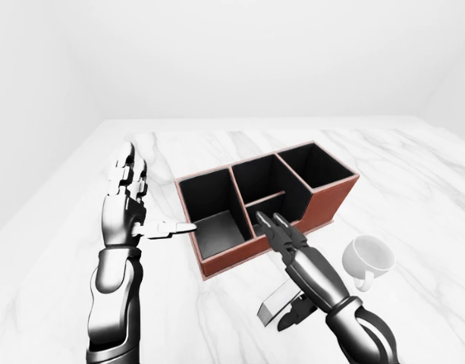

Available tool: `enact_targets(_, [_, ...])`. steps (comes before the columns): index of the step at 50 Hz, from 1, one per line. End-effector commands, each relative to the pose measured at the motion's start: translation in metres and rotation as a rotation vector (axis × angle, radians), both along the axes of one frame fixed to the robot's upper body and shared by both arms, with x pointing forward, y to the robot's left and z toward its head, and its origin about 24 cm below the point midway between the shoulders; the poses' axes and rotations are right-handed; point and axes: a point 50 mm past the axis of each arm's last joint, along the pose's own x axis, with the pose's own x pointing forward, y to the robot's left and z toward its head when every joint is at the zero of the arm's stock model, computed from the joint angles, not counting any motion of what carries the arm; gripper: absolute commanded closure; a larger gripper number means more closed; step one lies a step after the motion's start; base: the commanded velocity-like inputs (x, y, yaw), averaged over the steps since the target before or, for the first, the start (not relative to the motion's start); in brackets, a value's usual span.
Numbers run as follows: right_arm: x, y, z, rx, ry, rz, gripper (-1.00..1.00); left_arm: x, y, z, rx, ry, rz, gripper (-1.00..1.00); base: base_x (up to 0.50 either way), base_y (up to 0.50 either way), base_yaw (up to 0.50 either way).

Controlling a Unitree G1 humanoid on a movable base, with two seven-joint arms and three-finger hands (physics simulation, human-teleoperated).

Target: Pick up the book and place it in the front compartment of the caddy.

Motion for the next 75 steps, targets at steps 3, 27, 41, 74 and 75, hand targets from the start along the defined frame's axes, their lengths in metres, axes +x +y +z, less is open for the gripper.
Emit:
enact_targets(3, [-0.001,0.001,-0.005,-0.004,0.008,0.004,-1.0,0.0,0.0,0.0,0.001,0.0,0.002,-0.96,0.0,0.0,0.0])
enact_targets(27, [-0.004,0.002,-0.019,-0.021,0.045,-0.013,-1.0,0.001,0.001,0.0,0.001,0.002,0.003,-0.95,0.0,0.0,0.0])
enact_targets(41, [-0.004,0.001,-0.021,-0.032,0.047,-0.021,-1.0,0.001,0.0,-0.002,0.002,0.009,0.002,-0.96,0.0,0.0,0.0])
enact_targets(74, [0.0,-0.006,-0.037,-0.05,0.084,-0.074,-1.0,0.001,0.001,0.0,0.005,0.0,0.007,-0.96,0.0,0.0,0.0])
enact_targets(75, [0.0,-0.006,-0.038,-0.052,0.087,-0.077,-1.0,0.001,0.001,-0.001,0.004,0.004,0.007,-0.96,0.0,0.0,0.0])
